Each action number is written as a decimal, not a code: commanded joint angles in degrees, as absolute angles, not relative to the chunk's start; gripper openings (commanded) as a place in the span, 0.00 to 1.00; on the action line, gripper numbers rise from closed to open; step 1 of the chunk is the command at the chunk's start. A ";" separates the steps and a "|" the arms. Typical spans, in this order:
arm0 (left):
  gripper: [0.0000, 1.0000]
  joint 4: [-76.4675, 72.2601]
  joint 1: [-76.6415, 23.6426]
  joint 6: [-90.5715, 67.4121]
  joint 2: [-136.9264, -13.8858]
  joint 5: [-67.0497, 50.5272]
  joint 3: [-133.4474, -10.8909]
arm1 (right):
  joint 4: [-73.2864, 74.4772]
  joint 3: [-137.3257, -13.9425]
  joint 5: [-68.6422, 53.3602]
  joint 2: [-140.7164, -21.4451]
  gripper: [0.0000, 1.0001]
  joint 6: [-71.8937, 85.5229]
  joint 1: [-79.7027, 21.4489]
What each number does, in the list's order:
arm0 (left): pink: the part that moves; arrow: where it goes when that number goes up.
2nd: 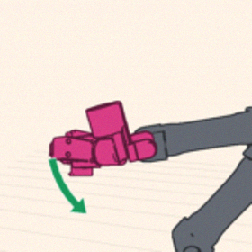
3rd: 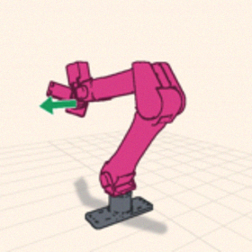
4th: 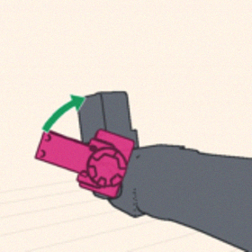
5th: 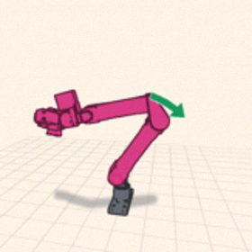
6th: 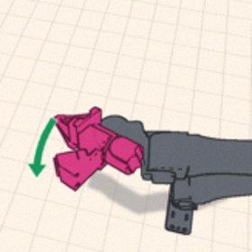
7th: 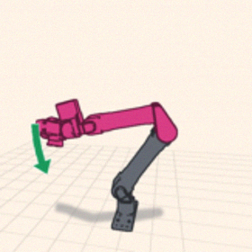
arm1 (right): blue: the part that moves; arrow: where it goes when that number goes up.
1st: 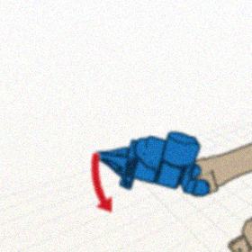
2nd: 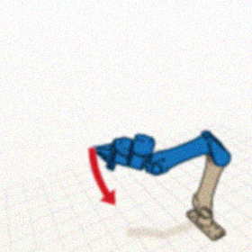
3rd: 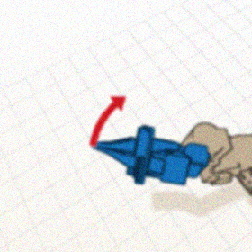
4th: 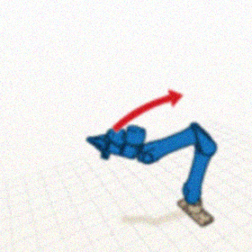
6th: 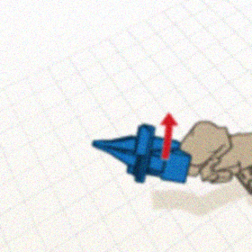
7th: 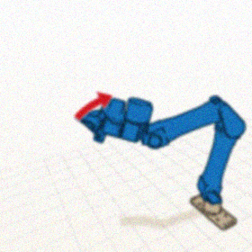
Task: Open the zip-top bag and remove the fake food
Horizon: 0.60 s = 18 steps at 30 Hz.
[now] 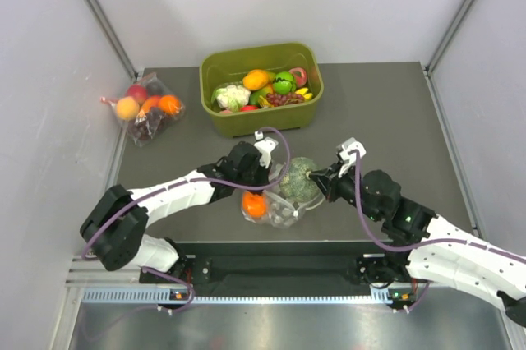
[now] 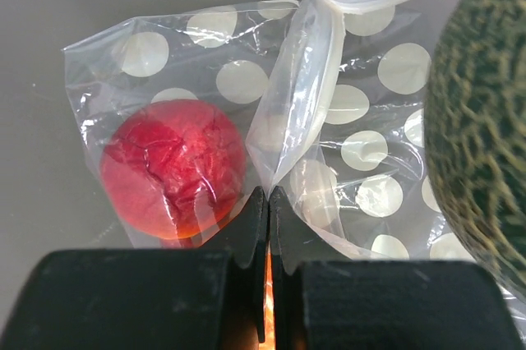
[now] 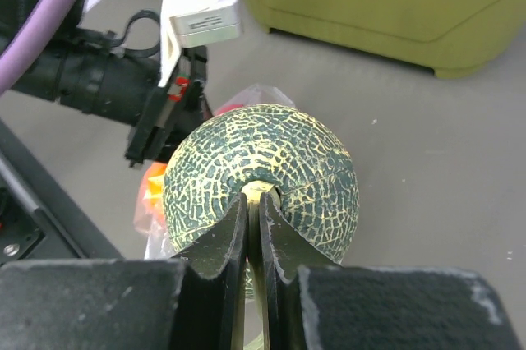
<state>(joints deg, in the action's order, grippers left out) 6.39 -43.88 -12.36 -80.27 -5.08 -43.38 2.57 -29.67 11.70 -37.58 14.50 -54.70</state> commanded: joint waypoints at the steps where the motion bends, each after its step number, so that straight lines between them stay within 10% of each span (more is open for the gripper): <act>1: 0.00 2.81 -42.81 -12.92 -78.67 -4.13 -43.77 | -1.23 -34.18 14.76 -39.55 0.00 13.10 -55.02; 18: 0.00 3.07 -39.82 -12.13 -70.32 -7.56 -38.15 | -6.33 -50.07 5.20 -52.73 0.00 8.70 -39.57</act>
